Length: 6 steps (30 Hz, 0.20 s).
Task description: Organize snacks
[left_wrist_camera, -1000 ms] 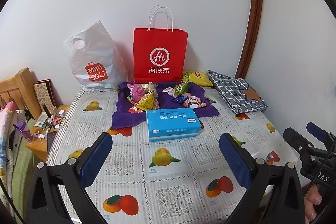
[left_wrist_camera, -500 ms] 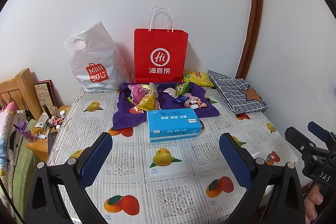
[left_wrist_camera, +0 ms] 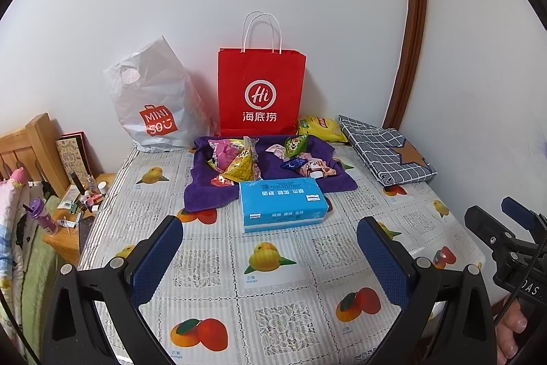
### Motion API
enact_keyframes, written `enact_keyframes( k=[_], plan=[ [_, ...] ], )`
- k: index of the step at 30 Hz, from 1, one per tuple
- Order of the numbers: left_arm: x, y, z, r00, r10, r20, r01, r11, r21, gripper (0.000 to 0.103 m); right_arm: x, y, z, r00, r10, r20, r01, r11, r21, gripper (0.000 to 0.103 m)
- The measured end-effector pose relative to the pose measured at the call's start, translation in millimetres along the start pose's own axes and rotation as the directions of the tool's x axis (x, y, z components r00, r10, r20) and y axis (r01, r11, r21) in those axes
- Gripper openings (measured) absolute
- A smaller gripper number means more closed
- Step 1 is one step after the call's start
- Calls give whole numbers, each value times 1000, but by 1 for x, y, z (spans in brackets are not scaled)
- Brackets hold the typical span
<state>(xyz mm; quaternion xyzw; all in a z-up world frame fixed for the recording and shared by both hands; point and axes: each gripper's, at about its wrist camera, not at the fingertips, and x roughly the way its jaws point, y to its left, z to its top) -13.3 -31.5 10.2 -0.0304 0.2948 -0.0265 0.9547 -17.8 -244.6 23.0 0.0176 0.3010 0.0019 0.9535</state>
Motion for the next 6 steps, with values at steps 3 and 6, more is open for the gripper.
enact_keyframes(
  k=[3,6],
  plan=[
    [0,0,0,1000,3,2,-3,1000,2,103,0,0,0,1000,2,0,-2,1000,1,103],
    [-1,1,2,1000,5,5,-5,1000,8,103,-1,-1,0,1000,3,0,-3,1000,-2,103]
  ],
)
